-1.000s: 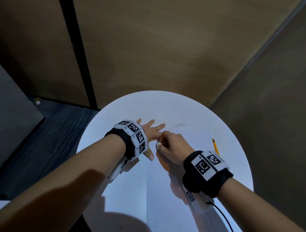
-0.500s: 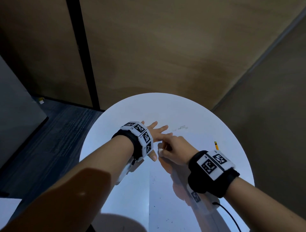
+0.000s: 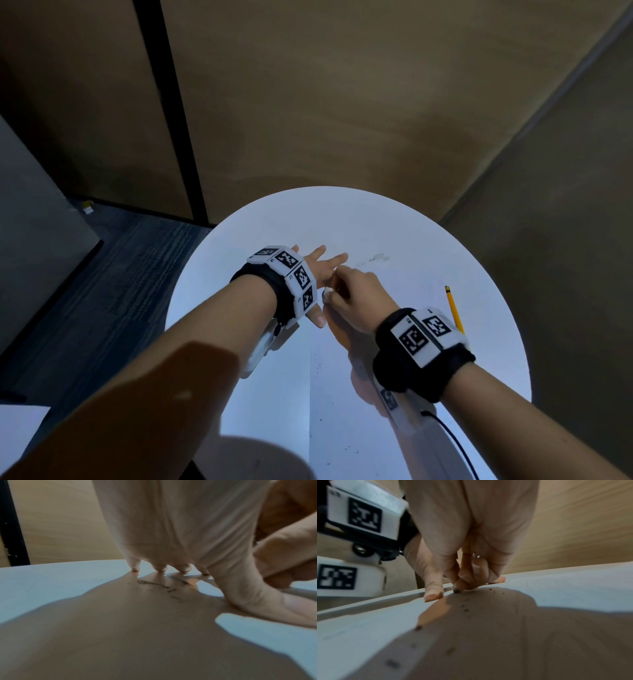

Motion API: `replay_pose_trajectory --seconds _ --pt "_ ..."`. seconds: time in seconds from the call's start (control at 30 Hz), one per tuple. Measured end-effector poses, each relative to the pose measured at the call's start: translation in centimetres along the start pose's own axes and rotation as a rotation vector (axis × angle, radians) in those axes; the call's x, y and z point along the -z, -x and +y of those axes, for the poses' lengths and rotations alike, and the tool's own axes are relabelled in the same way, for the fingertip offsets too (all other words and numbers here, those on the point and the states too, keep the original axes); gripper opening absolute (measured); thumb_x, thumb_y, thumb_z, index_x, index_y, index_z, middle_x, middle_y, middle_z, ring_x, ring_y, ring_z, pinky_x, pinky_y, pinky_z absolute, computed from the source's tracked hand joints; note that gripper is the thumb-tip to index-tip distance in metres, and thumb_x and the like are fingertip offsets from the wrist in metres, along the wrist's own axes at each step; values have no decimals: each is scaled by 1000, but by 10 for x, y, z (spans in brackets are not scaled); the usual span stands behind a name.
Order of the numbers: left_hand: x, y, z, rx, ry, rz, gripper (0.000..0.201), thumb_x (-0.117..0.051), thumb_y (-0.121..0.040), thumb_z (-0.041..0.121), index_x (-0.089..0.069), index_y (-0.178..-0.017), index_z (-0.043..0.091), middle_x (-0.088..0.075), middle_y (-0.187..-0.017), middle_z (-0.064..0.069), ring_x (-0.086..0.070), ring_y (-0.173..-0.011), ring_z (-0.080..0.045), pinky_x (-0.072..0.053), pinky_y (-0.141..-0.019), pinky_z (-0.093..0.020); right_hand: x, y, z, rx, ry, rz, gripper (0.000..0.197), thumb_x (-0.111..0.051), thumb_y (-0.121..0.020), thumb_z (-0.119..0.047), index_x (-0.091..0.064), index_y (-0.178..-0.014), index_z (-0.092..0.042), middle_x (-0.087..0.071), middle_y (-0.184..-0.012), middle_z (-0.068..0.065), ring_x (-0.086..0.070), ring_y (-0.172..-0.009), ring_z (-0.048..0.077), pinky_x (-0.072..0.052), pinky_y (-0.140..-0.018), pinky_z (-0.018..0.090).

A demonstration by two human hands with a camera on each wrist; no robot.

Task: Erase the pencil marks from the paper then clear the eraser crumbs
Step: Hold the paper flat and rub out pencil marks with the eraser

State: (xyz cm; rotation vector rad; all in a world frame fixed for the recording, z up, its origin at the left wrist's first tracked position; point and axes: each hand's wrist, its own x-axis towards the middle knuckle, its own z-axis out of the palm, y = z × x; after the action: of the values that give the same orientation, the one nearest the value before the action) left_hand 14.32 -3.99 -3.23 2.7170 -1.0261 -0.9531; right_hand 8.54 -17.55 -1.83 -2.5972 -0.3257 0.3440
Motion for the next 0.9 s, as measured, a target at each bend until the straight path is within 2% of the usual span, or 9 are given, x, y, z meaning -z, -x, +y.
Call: replay_pose_trajectory --seconds 0.13,0.27,0.37,0.47,0.53,0.6,0.7,0.8,0.9 --pt "2 1 0 -16 -4 -11 111 -75 -71 52 3 -149 41 21 -156 12 18 -144 -25 6 -109 -62 6 9 -1 57 -12 -165 31 -53 -88 -11 -55 -118 -17 -59 -85 -2 -48 -69 6 -36 -56 7" --pt "-4 -4 -2 28 38 18 117 -77 -70 50 5 -151 31 9 -158 13 20 -144 -19 8 -112 -55 9 -7 -5 -14 36 -89 8 -53 -90 -14 -56 -96 -11 -64 -97 9 -47 -76 14 -29 -51 10" --pt "-4 -4 -3 35 44 17 121 -78 -68 50 10 -150 35 8 -159 9 19 -144 -21 8 -112 -56 3 -2 -5 -11 48 -59 15 -49 -92 -13 -57 -103 -6 -64 -99 12 -45 -77 14 -27 -53 21" --pt "-1 -2 -2 -15 10 12 115 -77 -69 52 4 -149 41 18 -157 13 18 -144 -24 5 -110 -61 6 6 -6 51 12 -171 31 -52 -87 -9 -56 -118 -14 -65 -92 8 -48 -71 12 -33 -57 19" --pt "-2 -2 -1 -9 18 20 116 -77 -69 52 6 -149 40 16 -157 14 18 -144 -22 6 -110 -60 11 0 -7 43 60 -207 28 -56 -86 -10 -58 -114 -12 -65 -95 7 -48 -73 11 -33 -56 17" --pt "-3 -2 -1 23 26 22 118 -77 -71 48 9 -150 33 11 -157 15 19 -144 -19 8 -112 -55 13 -8 -8 -23 74 -148 17 -55 -89 -14 -58 -104 -8 -64 -100 9 -47 -79 13 -31 -56 20" --pt "-2 0 1 21 19 15 110 -76 -73 47 -1 -152 31 16 -157 15 19 -144 -20 7 -112 -56 9 -5 -6 -48 60 -86 11 -53 -91 -15 -58 -98 -8 -57 -90 4 -45 -79 14 -28 -57 22" --pt "1 1 1 -11 -3 8 110 -76 -71 51 2 -149 40 20 -156 13 18 -144 -24 5 -110 -61 11 6 -7 27 8 -184 25 -54 -87 -10 -58 -109 -21 -58 -84 -1 -48 -74 11 -34 -58 19" --pt "-1 0 1 3 -4 21 112 -76 -72 48 4 -150 38 16 -157 13 18 -144 -22 6 -111 -58 16 -4 -8 5 82 -233 26 -58 -86 -12 -60 -112 -14 -64 -95 4 -49 -78 12 -35 -61 20"
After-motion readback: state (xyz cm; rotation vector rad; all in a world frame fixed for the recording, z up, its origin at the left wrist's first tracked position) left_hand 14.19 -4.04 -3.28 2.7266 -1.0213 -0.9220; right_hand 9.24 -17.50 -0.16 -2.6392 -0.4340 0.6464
